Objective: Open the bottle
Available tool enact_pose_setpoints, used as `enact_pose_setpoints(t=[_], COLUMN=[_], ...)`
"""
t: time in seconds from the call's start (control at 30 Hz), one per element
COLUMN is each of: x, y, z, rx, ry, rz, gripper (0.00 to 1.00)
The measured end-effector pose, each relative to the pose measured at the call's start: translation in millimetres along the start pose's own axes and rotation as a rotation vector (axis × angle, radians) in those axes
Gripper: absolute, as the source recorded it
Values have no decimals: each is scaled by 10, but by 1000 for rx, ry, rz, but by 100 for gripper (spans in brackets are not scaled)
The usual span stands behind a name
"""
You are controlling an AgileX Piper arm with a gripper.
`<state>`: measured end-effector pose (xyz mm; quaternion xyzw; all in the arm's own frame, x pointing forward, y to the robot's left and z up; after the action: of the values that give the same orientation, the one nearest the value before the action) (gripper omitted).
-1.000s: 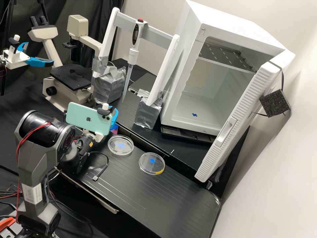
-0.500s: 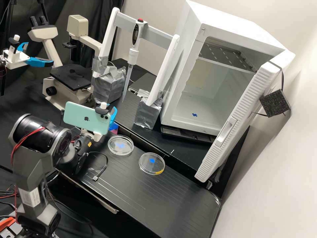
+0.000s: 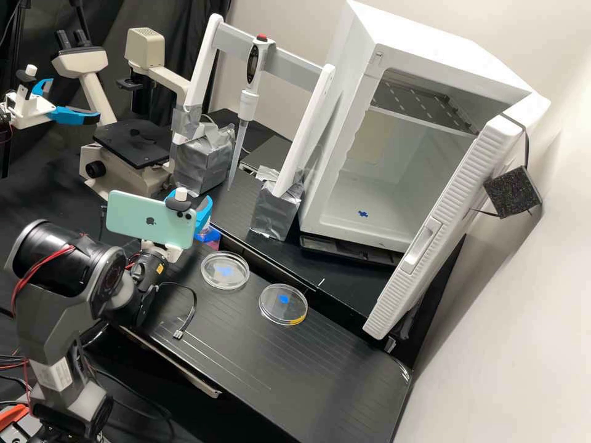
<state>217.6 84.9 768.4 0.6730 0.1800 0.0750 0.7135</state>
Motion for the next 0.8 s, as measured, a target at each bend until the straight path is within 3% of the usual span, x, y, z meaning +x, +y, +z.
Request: enact_pose_setpoints(t=[0.8], x=[103], y=[-57], z=[144], rx=[2], ry=[-61], rz=[-10], gripper=[100])
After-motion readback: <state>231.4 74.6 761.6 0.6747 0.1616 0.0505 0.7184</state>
